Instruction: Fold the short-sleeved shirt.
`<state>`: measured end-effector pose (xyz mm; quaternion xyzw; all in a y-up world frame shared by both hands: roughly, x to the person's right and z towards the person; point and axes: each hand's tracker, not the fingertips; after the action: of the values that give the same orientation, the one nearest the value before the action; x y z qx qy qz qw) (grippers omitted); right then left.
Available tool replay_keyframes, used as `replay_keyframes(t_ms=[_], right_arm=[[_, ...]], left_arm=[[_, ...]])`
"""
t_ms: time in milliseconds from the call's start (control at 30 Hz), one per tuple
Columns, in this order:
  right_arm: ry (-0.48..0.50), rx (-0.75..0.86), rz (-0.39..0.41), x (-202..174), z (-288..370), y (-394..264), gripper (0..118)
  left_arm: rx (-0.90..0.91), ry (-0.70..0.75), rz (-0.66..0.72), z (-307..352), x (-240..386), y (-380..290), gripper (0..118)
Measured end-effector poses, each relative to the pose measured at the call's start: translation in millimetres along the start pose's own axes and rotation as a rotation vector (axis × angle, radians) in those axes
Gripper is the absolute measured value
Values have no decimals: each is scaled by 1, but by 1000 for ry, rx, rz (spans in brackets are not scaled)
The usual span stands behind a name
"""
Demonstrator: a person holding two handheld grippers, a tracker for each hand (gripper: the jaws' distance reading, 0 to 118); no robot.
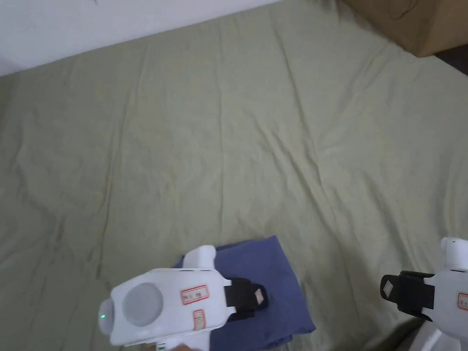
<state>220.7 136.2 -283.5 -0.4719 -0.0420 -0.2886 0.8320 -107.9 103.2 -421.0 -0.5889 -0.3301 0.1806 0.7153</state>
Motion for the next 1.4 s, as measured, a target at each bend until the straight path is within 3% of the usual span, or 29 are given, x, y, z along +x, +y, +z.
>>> replay_keyframes(t_ms=[167,233,367,500,633,833,900,933,967,1000,1033,1067,1200,1333,1400], right_arm=[[-20,4,-5,5,4,-1,3],[-26,5,-3,6,5,0,3],[-15,-6,33,-6,5,1,3],[-10,-27,131,-31,-4,6,3],[61,-58,263,-73,-19,11,3],[75,-132,430,-128,-64,4,3],[32,-138,515,-137,-76,-2,3],[16,-151,538,-138,-84,-5,3],[-15,-165,547,-139,-88,-6,3],[-5,-164,523,-137,-91,-7,3],[5,-167,511,-134,-92,-6,3],[9,-164,493,-132,-93,-6,3],[14,-173,441,-129,-92,-2,3],[-4,-174,459,-134,-92,-4,3],[-11,-175,465,-135,-93,-4,3]], left_arm=[[-102,51,-93,-44,31,7,3],[-105,-5,-37,-48,35,8,3],[-104,-56,-97,-43,46,6,3],[-43,-118,-45,-6,29,5,3],[87,-181,58,60,-13,-4,3],[249,-169,227,135,-94,-37,5],[279,-147,263,144,-115,-48,13],[291,-149,270,145,-124,-53,26],[298,-153,274,143,-132,-55,56],[289,-159,279,140,-138,-57,78],[280,-169,289,134,-144,-57,94],[258,-195,290,128,-148,-57,100],[200,-319,336,93,-156,-47,99],[136,-346,349,60,-158,-29,99],[135,-426,351,53,-157,-23,99]])
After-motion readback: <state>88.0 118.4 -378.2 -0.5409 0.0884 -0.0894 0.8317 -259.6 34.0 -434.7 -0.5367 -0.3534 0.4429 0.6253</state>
